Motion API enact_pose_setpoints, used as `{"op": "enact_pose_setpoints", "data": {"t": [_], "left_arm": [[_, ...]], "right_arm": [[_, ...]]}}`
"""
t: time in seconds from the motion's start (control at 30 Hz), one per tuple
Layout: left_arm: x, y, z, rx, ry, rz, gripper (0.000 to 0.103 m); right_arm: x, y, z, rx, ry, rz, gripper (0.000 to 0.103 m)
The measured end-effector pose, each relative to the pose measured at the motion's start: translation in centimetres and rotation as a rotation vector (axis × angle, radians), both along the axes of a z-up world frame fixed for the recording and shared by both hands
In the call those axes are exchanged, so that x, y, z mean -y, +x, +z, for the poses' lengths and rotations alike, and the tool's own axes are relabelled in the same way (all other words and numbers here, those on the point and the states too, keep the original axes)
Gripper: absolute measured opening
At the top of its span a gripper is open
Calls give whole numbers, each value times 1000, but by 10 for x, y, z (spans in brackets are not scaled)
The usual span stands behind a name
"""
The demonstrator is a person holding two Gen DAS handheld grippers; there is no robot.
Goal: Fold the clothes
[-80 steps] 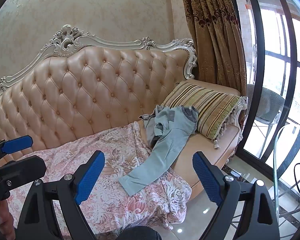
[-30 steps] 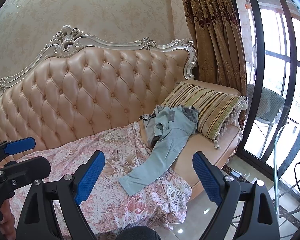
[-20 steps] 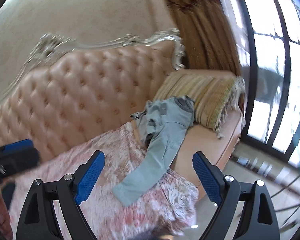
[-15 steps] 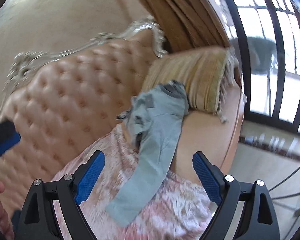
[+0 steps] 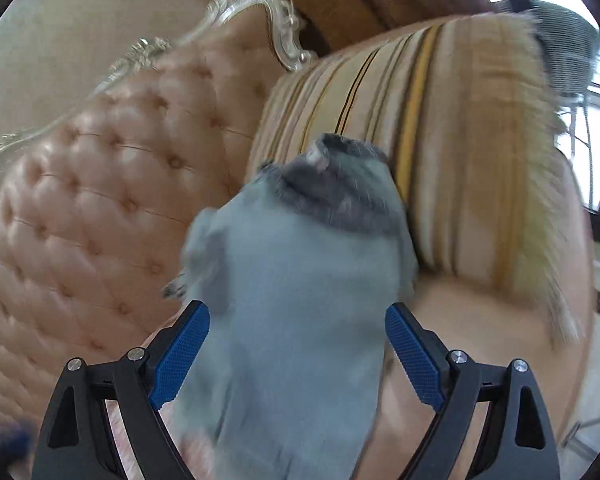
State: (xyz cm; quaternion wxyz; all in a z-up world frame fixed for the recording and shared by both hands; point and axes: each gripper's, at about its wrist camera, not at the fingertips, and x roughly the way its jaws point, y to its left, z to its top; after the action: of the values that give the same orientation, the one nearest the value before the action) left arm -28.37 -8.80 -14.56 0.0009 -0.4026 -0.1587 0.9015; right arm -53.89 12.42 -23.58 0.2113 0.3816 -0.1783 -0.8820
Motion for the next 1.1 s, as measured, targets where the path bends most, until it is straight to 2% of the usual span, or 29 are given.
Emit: {"op": "enact_pose_setpoints", "data": {"t": [0.07, 0.17, 0.2, 0.27, 0.33, 0.43, 0.57, 0.63, 0.7, 0.73, 0.77, 0.8, 0.83, 0.9, 0.93, 1.0, 1.1], "left_arm": [[14, 45, -17, 47, 30, 44, 51], [43, 118, -44, 150, 58, 168, 51], [53, 141, -52, 185, 70, 218, 51], [73, 179, -60, 229, 124, 306, 51], [83, 204, -56, 228, 136, 353, 51], [88, 223, -30, 143, 149, 366, 51], [98, 248, 13, -10, 168, 378, 52], [106, 262, 34, -64, 191, 389, 52], [114, 285, 53, -125, 203, 395, 54], [120, 298, 62, -164, 208, 396, 64], [124, 311, 71, -199, 206, 398, 73], [129, 323, 76, -223, 196, 414, 91], [135, 336, 78, -241, 182, 439, 98], [145, 368, 73, -233, 179, 469, 98], [151, 383, 64, -202, 195, 481, 98], [163, 405, 36, -113, 234, 534, 98], [179, 433, -12, -41, 322, 589, 97]], "right_arm": [[6, -35, -13, 72, -30, 40, 90], [16, -57, -26, 160, -45, 132, 11], [21, -51, -17, 126, -4, 145, 9], [31, -31, 11, 44, -4, 211, 9], [44, -2, 56, -55, -9, 254, 9], [67, 56, 138, -246, -33, 348, 9], [104, 172, 245, -541, -119, 580, 9], [125, 222, 283, -580, -222, 739, 9], [151, 265, 311, -544, -342, 950, 10], [166, 285, 317, -487, -392, 1066, 11], [181, 304, 307, -442, -367, 1108, 13], [196, 323, 297, -396, -341, 1148, 13], [210, 342, 287, -351, -315, 1188, 13], [240, 379, 267, -258, -262, 1267, 15], [254, 398, 257, -211, -237, 1302, 16], [268, 425, 217, -124, -230, 1305, 9], [285, 455, 169, -47, -171, 1292, 5]]}}
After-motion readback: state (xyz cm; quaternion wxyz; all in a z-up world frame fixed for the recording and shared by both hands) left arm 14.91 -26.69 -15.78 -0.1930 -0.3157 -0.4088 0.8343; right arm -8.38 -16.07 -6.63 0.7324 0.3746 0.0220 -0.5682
